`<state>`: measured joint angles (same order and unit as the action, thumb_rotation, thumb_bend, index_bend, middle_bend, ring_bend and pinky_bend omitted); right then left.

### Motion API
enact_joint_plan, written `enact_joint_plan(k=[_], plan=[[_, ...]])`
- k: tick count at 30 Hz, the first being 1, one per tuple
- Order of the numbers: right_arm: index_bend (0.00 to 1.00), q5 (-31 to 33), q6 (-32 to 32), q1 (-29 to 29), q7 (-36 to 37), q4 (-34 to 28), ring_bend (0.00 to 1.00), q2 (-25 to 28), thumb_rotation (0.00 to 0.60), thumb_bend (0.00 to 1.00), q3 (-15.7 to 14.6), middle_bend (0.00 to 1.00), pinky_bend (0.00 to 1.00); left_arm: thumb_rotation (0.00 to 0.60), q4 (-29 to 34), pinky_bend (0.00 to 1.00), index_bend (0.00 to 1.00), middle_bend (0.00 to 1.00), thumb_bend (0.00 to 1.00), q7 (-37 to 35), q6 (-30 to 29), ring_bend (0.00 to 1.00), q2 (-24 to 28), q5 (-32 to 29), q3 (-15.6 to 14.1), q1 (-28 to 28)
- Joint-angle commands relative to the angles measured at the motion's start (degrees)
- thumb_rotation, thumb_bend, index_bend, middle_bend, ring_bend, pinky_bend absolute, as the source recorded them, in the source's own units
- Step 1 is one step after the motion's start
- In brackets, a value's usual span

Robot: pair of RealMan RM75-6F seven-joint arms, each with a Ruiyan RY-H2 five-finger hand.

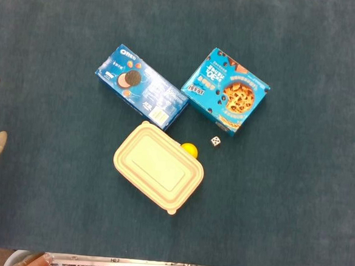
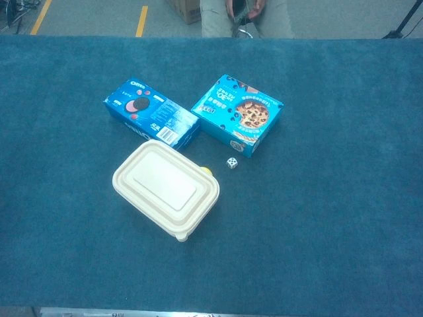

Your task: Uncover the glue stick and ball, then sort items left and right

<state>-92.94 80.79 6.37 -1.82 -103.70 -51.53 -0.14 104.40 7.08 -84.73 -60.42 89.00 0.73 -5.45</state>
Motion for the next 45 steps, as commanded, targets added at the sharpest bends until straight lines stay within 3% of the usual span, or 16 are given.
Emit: enact_joint_plan(k=[1,11,18,26,32,38,45], plan=[[0.11,-0.1,-0.5,0.3,0.0,-0.1,0.17,0.0,0.600,0.00,0.0,0.23,0.31,0.600,0.1,0.04,0.27,0.14,0.35,0.0,0.0,0.04,0.1,0.0,0.0,0.0],[0.11,-2.6,-6.9,6.6,-2.9,-3.1,0.17,1.7,0.600,0.00,2.0,0.23,0.31,0.600,-0.2,0.04,0.27,0.14,0.35,-0.8,-0.5,0.04,0.4,0.2,-0.1,0.3],[0.16,-1.2,-21.7,17.7,-6.2,-7.3,0.17,2.9,0.600,0.00,5.3,0.23,0.30,0.600,-1.1,0.04,0.27,0.14,0.35,-2.2,-1.4,0.04,0.8,0.8,-0.6,1.0],[0.20,5.3,-35.0,28.4,-12.3,-7.4,0.16,-1.8,0.600,0.00,9.1,0.24,0.24,0.600,-1.5,0.04,0.27,0.14,0.35,-3.4,-2.6,0.04,1.8,0.7,-0.9,2.0],[0.24,12.3,-42.4,36.6,-18.3,-4.9,0.15,-8.8,0.600,0.00,11.4,0.26,0.21,0.600,-1.9,0.04,0.27,0.14,0.35,-4.8,-3.3,0.04,2.0,0.9,-1.1,2.7],[0.26,19.0,-45.8,42.1,-23.8,-1.9,0.15,-14.7,0.600,0.00,11.1,0.28,0.19,0.600,-2.2,0.04,0.27,0.14,0.35,-6.0,-4.7,0.04,2.4,0.9,-1.5,4.0],[0.26,25.2,-47.2,46.0,-29.0,0.6,0.15,-19.1,0.600,0.00,8.0,0.30,0.19,0.600,-2.3,0.04,0.27,0.14,0.35,-6.6,-5.7,0.04,2.6,1.1,-1.8,5.0]])
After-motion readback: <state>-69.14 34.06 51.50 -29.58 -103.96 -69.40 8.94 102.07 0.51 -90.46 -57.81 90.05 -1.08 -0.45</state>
